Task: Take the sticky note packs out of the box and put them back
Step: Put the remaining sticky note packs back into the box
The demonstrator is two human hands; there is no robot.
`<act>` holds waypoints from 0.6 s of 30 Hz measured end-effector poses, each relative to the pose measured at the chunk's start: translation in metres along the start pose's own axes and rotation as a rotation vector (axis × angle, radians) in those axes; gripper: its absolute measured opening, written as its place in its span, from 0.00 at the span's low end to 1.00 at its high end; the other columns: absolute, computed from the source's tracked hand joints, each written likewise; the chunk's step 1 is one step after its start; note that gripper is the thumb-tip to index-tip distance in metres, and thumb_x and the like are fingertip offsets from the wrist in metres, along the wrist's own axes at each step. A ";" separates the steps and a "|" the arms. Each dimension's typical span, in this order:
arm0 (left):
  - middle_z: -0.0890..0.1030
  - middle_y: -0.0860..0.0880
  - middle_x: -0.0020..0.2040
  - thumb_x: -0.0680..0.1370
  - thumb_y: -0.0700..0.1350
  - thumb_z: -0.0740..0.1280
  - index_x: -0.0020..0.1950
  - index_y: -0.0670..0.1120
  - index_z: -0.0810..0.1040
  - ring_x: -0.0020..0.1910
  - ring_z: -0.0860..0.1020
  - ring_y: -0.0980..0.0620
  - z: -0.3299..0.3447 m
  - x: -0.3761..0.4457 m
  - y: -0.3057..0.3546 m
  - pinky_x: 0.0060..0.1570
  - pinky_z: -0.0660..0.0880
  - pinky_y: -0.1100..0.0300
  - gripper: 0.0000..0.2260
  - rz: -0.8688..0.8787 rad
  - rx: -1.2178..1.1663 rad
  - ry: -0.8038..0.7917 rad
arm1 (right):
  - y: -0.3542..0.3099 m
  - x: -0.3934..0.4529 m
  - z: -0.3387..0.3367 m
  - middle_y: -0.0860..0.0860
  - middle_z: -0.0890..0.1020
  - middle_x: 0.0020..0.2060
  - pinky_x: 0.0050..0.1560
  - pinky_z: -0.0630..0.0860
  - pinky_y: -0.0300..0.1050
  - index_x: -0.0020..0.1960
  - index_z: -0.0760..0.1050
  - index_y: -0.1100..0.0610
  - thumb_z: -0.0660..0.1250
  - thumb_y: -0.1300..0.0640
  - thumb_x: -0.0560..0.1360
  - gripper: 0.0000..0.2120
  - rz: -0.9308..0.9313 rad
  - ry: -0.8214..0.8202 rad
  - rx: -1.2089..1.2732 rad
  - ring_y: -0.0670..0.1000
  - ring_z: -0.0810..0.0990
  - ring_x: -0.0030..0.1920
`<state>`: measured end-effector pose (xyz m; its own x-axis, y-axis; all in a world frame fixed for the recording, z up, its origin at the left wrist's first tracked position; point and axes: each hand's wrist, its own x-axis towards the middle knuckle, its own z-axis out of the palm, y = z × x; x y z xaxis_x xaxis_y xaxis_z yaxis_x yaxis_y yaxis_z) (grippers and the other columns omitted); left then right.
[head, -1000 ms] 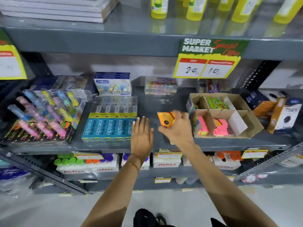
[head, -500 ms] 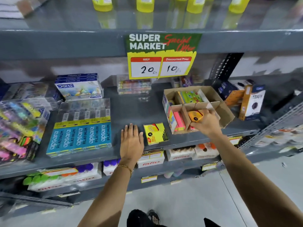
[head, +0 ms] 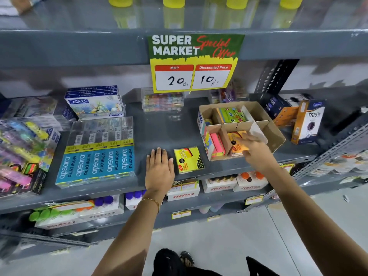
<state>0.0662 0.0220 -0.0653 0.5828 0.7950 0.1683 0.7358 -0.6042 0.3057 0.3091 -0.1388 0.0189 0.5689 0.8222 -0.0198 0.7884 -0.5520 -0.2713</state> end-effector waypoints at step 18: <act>0.68 0.38 0.70 0.79 0.53 0.41 0.70 0.37 0.66 0.72 0.60 0.41 -0.009 -0.011 -0.019 0.72 0.48 0.50 0.29 -0.008 -0.075 0.019 | -0.118 -0.044 0.013 0.59 0.82 0.52 0.50 0.79 0.53 0.56 0.78 0.61 0.65 0.64 0.75 0.10 -0.010 0.418 0.464 0.58 0.81 0.49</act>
<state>0.0430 0.0254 -0.0641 0.5700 0.8010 0.1833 0.7121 -0.5928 0.3762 0.1875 -0.1081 0.0392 0.6792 0.6515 0.3379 0.6638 -0.3491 -0.6614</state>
